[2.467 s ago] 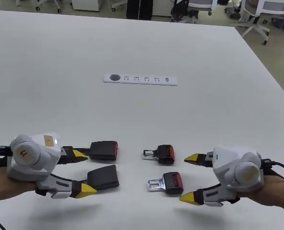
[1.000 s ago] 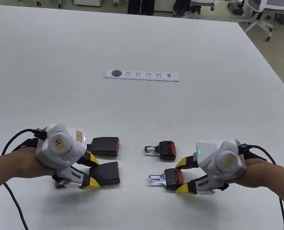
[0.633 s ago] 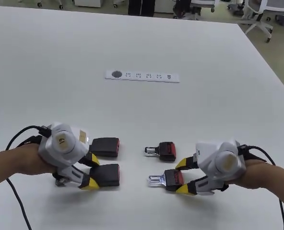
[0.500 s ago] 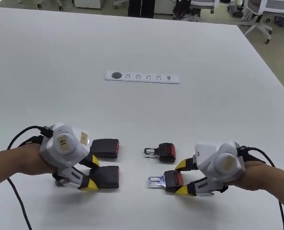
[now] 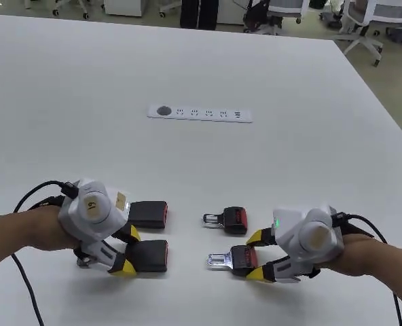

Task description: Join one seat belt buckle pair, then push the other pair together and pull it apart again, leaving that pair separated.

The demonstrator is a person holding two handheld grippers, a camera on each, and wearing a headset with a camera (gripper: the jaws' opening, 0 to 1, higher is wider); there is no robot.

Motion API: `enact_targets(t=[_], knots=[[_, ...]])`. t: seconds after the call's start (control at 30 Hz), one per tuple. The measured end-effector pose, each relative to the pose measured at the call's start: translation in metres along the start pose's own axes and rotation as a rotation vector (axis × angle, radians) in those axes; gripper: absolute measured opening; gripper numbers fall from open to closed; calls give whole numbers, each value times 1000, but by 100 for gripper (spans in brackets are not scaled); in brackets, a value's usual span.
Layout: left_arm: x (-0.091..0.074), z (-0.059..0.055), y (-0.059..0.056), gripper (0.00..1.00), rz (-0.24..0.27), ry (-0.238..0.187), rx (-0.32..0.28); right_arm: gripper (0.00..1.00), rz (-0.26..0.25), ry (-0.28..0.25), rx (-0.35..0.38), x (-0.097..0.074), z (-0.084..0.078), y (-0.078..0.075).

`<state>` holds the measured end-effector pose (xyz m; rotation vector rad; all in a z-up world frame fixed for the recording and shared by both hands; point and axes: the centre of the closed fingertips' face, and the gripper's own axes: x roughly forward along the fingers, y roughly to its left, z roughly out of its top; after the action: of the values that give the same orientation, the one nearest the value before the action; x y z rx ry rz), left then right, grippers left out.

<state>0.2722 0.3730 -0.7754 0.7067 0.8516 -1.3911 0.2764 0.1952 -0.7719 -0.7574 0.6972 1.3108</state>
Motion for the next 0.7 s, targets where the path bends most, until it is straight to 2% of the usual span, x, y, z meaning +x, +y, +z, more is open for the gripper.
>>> enact_targets(t=[0.2, 0.7], knots=[[0, 0, 0, 32, -3, -4, 3, 30, 1, -4, 8, 3, 3, 0], [-1, 1, -2, 32, -15, 9, 21, 30, -3, -32, 9, 13, 23, 1]])
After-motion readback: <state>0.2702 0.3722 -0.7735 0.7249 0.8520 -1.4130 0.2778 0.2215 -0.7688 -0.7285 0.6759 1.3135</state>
